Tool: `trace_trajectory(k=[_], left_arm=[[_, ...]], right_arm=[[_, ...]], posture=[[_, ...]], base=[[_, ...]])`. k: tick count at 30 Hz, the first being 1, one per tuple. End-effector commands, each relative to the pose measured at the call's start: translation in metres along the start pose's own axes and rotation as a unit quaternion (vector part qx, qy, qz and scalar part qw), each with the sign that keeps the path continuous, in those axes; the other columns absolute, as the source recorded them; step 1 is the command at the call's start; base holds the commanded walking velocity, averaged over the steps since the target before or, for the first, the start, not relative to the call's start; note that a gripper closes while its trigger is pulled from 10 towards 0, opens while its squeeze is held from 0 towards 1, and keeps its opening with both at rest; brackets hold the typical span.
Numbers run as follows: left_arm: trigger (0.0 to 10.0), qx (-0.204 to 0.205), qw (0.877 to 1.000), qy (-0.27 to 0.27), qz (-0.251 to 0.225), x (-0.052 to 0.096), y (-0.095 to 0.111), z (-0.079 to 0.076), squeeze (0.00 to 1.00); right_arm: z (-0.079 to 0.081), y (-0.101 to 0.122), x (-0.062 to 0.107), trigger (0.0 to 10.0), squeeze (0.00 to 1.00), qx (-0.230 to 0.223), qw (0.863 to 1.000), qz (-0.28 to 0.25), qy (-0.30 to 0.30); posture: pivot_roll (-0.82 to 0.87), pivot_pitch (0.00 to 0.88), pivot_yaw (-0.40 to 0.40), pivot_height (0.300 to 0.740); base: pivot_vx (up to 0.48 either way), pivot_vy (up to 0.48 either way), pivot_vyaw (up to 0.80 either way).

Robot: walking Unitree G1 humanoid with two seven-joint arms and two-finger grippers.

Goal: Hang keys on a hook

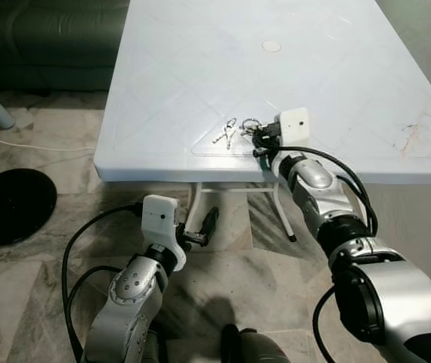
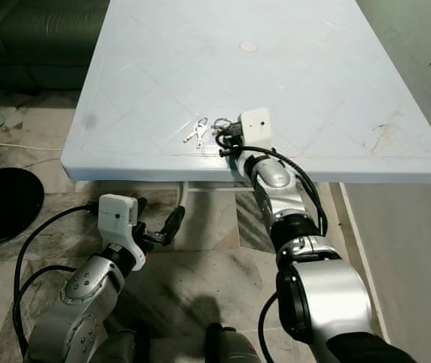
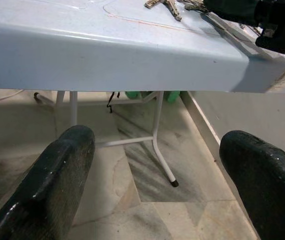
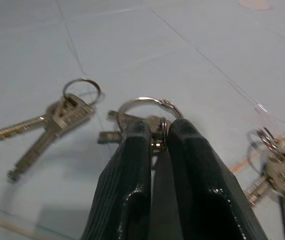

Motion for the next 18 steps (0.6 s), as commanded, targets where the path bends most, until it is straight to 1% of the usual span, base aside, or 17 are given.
trace_trajectory(k=[1, 4, 5, 6, 8, 9, 10, 11, 12, 13, 14, 15, 16, 17, 18], left_arm=[[10.0, -0.001, 1.0, -0.002, -0.002, 0.0015, 0.0004, -0.0025, 0.0], [10.0, -0.001, 1.0, -0.002, -0.002, 0.0017, 0.0002, -0.0027, 0.0], [10.0, -0.001, 1.0, -0.002, -0.002, 0.0018, 0.0001, -0.0026, 0.0], [10.0, -0.001, 1.0, -0.002, -0.002, 0.0019, 0.0001, -0.0025, 0.0], [10.0, -0.001, 1.0, -0.001, -0.002, 0.0021, 0.0002, -0.0024, 0.0], [10.0, -0.001, 1.0, -0.001, -0.002, 0.0021, 0.0002, -0.0025, 0.0], [10.0, -0.001, 1.0, -0.001, -0.002, 0.0022, 0.0002, -0.0025, 0.0], [10.0, -0.001, 1.0, -0.001, -0.003, 0.0023, 0.0002, -0.0025, 0.0], [10.0, -0.001, 1.0, -0.001, -0.003, 0.0023, 0.0002, -0.0025, 0.0], [10.0, -0.002, 1.0, 0.0, -0.002, 0.0023, 0.0002, -0.0024, 0.0], [10.0, -0.002, 1.0, 0.0, -0.002, 0.0022, 0.0002, -0.0023, 0.0], [10.0, -0.001, 1.0, 0.0, -0.002, 0.0022, 0.0002, -0.0023, 0.0], [10.0, -0.001, 1.0, 0.0, -0.002, 0.0023, 0.0002, -0.0024, 0.0], [10.0, -0.001, 1.0, -0.001, -0.002, 0.0022, 0.0002, -0.0025, 0.0], [10.0, -0.001, 1.0, -0.001, -0.003, 0.0022, 0.0004, -0.0027, 0.0]], right_arm=[[0.0012, 0.0, -0.0004, 10.0, 0.0, -0.011, 1.0, 0.0, 0.0], [0.0024, 0.0016, -0.0013, 10.0, 0.0, -0.01, 1.0, -0.002, -0.003], [0.0024, 0.0022, -0.0014, 9.3, 0.0, -0.008, 1.0, -0.003, -0.004], [0.0024, 0.0021, -0.0015, 8.9, 0.0, -0.008, 1.0, -0.003, -0.004], [0.0018, 0.0021, -0.0014, 8.9, 0.0, -0.004, 1.0, -0.002, -0.007], [0.001, 0.0018, -0.0014, 6.3, 0.0, -0.002, 1.0, -0.001, -0.01], [0.0002, 0.001, -0.0013, 4.8, 0.0, 0.0, 1.0, 0.002, -0.012], [-0.0014, 0.0008, -0.001, 4.5, 0.0, 0.005, 1.0, 0.002, -0.018], [-0.0014, 0.0008, -0.001, 4.5, 0.0, 0.005, 1.0, 0.002, -0.018], [-0.0027, 0.0007, -0.0008, 2.7, 0.0, 0.01, 1.0, 0.003, -0.024], [-0.0031, 0.0002, -0.0008, 2.7, 0.0, 0.011, 1.0, 0.005, -0.025], [-0.0037, 0.0004, -0.0006, 1.6, 0.0, 0.013, 1.0, 0.004, -0.028], [-0.0041, 0.0007, -0.0005, 1.6, 0.0, 0.013, 0.999, 0.002, -0.03], [-0.004, 0.0005, -0.0005, 1.3, 0.0, 0.013, 0.999, 0.002, -0.03], [-0.0039, 0.0002, -0.0005, 1.3, 0.0, 0.013, 0.999, 0.003, -0.029]], posture=[[0.09, 0.258, -0.09, 0.74], [0.09, 0.257, -0.091, 0.74], [0.09, 0.255, -0.092, 0.74], [0.09, 0.255, -0.092, 0.74], [0.09, 0.256, -0.092, 0.74], [0.09, 0.254, -0.093, 0.74], [0.09, 0.254, -0.093, 0.74], [0.09, 0.255, -0.093, 0.74], [0.09, 0.255, -0.093, 0.74], [0.09, 0.255, -0.093, 0.74], [0.09, 0.255, -0.093, 0.74], [0.09, 0.255, -0.093, 0.74], [0.09, 0.255, -0.093, 0.74], [0.09, 0.257, -0.094, 0.74], [0.09, 0.257, -0.094, 0.74]], base=[[0.0, 0.0, 0.0], [0.0, 0.0, 0.0], [0.0, 0.0, 0.0], [0.0, 0.0, 0.0], [0.0, 0.0, 0.0], [0.0, 0.0, 0.0], [0.0, 0.0, 0.0], [0.0, 0.0, 0.0], [0.0, 0.0, 0.0], [0.0, 0.0, 0.0], [0.0, 0.0, 0.0], [0.0, 0.0, 0.0], [0.0, 0.0, 0.0], [0.0, 0.0, 0.0], [0.0, 0.0, 0.0]])
Point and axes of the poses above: a point about 5 cm out from each wrist's last joint towards the gripper, its own x axis pointing back from the gripper into the wrist, its own y axis along the axis of the wrist's last joint, z = x × y, the point moved 4 cm from there along -x, pointing out of the wrist towards the gripper, and after that the axes turned 12 degrees about x, right-handed, at the moved point
